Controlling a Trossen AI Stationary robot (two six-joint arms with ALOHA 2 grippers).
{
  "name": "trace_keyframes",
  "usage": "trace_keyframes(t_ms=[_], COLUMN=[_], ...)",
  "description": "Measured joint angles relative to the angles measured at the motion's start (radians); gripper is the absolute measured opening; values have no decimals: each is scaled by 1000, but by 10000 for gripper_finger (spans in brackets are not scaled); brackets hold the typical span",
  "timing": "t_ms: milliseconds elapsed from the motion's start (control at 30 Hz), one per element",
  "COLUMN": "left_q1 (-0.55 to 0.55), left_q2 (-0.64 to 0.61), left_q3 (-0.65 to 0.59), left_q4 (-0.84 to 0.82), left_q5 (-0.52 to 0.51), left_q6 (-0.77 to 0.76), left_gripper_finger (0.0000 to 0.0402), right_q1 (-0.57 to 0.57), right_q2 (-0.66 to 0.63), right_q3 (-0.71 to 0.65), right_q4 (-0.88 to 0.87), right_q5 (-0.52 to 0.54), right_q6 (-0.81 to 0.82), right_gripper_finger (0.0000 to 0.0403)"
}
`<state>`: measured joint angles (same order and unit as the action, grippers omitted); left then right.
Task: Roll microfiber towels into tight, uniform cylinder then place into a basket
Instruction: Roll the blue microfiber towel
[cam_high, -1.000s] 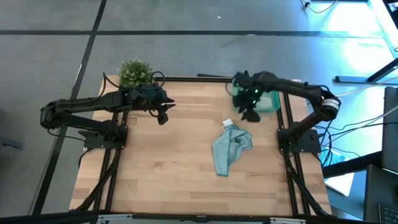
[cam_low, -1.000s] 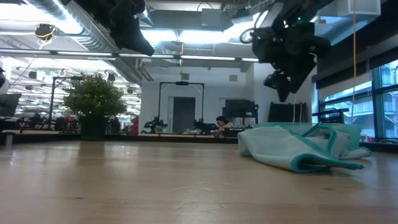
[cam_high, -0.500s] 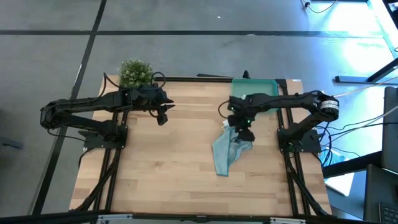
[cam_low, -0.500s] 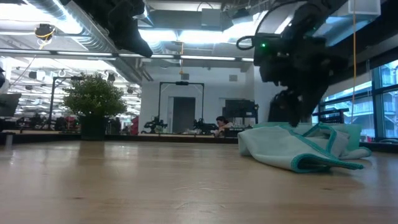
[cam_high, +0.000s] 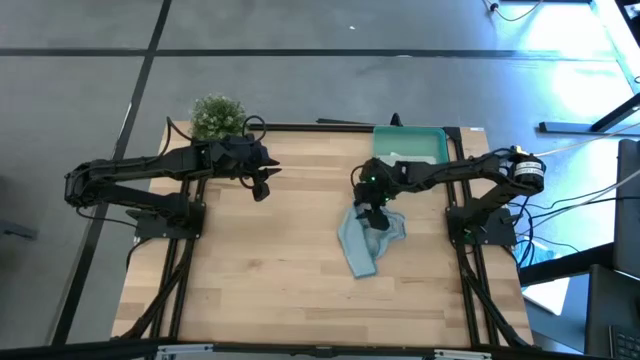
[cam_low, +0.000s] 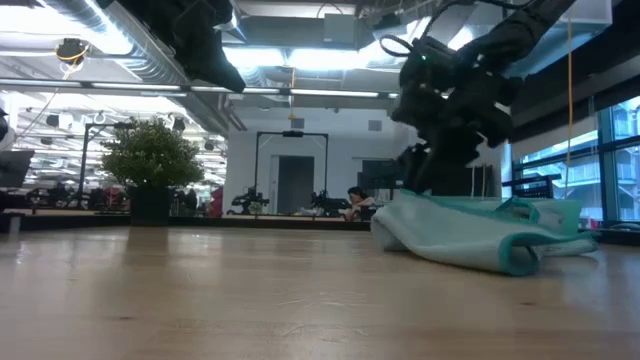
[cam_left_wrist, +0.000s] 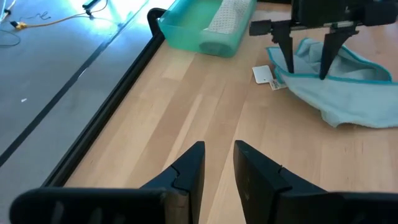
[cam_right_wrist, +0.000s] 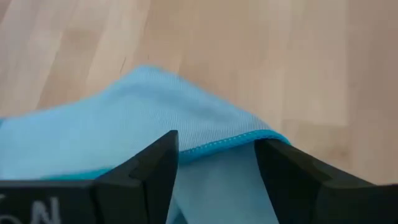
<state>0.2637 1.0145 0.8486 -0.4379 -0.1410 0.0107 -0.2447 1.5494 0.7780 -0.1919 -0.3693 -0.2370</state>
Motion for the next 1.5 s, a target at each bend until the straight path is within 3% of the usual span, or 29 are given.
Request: trace_keyframes(t_ms=[233,600,733,867,967,1100,1333,1500], left_q1=[0,0,-1,-9,-18,-28,-28,-27], left_q2=[0,0,0,0,0,0,0,0], left_q3=[0,0,0,0,0,0,0,0], left_q4=[0,-2,-5,-5,-8,-14,-15,-15], left_q5=[0,0,0,2,3,5,5,4], left_q6=[0,25,25,-2,-9,-26,-36,-39], left_gripper_finger=[80,80,80,80,80,80,80,80], right_q1=[0,-9,-8,-23,-65,-135,-187,-190], right_q2=[-7,69,127,126,119,120,171,262], right_q3=[127,265,313,374,441,468,420,421], right_q4=[-18,190,178,55,-148,-330,-336,-214], right_q5=[9,16,68,148,228,239,184,159], right_q6=[-8,-59,-60,-54,19,242,370,397], right_gripper_finger=[213,213,213,213,213,214,214,214])
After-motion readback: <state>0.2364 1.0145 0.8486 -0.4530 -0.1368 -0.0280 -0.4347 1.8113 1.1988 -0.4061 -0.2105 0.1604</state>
